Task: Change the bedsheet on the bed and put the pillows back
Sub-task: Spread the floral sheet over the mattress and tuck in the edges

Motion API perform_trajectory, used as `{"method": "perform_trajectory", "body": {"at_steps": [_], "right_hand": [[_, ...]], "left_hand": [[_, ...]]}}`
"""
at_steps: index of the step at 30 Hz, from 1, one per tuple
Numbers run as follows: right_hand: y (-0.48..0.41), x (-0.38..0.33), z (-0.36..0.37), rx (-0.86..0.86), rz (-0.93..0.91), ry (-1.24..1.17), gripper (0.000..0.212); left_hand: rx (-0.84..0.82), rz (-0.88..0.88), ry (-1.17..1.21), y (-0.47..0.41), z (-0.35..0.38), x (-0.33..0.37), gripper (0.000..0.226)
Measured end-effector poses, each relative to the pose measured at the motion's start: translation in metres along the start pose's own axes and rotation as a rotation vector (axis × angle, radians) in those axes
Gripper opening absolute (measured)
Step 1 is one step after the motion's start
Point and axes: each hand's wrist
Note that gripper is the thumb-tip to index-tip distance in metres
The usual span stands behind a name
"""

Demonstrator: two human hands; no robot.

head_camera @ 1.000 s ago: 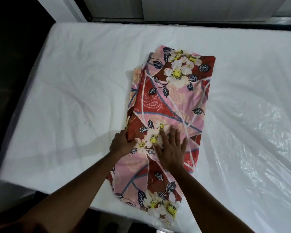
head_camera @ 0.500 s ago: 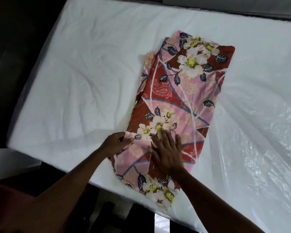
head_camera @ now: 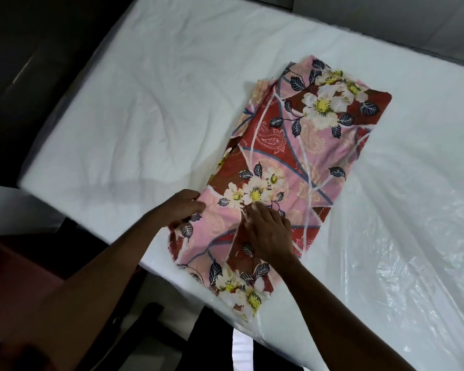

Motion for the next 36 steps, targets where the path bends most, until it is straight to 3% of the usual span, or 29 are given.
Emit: {"method": "perform_trajectory", "body": {"at_steps": [5, 7, 9, 11, 14, 16, 19, 20, 22, 24, 27, 29, 31, 34, 36], "right_hand": [[-0.023, -0.007, -0.022, -0.204, 0.042, 0.047, 0.054], [-0.037, -0.009, -0.036, -0.272, 0.127, -0.135, 0.053], [-0.052, -0.016, -0.049, -0.238, 0.258, -0.471, 0.048], [-0.065, -0.026, -0.058, -0.164, 0.357, -0.679, 0.045], [-0.079, -0.042, -0.055, -0.123, 0.363, -0.706, 0.058], [-0.084, -0.054, -0.048, -0.156, 0.344, -0.632, 0.063], [-0.09, -0.072, -0.035, -0.177, 0.317, -0.504, 0.041], [-0.093, -0.076, -0.03, -0.167, 0.324, -0.449, 0.04], [-0.099, -0.087, -0.022, -0.132, 0.378, -0.317, 0.061], [-0.105, -0.093, -0.017, -0.113, 0.415, -0.23, 0.074], [-0.115, -0.091, -0.009, -0.15, 0.477, -0.257, 0.066], [-0.119, -0.082, -0.007, -0.174, 0.508, -0.356, 0.066], [-0.113, -0.077, -0.013, -0.14, 0.505, -0.488, 0.059], [-0.1, -0.075, -0.03, -0.085, 0.497, -0.696, 0.047], [-0.097, -0.072, -0.03, -0.096, 0.494, -0.712, 0.041]], "left_hand": [[0.052, 0.245, -0.116, 0.02, 0.019, 0.01, 0.029], [0.124, 0.29, -0.375, 0.022, 0.035, 0.002, 0.021], [0.241, 0.365, -0.586, 0.024, 0.05, -0.003, 0.018], [0.329, 0.389, -0.553, 0.027, 0.059, -0.001, 0.018], [0.437, 0.284, -0.4, 0.022, 0.058, -0.002, 0.026], [0.386, 0.122, -0.378, 0.014, 0.05, -0.015, 0.043], [0.242, -0.072, -0.496, 0.006, 0.035, -0.044, 0.062], [0.235, -0.044, -0.513, 0.005, 0.032, -0.051, 0.062], [0.256, 0.071, -0.53, 0.006, 0.027, -0.055, 0.05], [0.368, 0.24, -0.531, 0.008, 0.023, -0.053, 0.038], [0.526, 0.608, -0.648, 0.014, 0.021, -0.05, 0.034], [0.466, 0.745, -0.715, 0.015, 0.028, -0.044, 0.023], [0.374, 0.807, -0.748, 0.017, 0.034, -0.033, 0.017], [0.376, 0.891, -0.717, 0.019, 0.041, -0.017, 0.018], [0.326, 0.803, -0.631, 0.024, 0.042, -0.007, 0.023]]}}
Point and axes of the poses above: each hand's wrist, its own y-axis away from the middle knuckle, its own z-axis out of the palm, x = y × z, and after that the axes turned 5 degrees about -z, right-handed
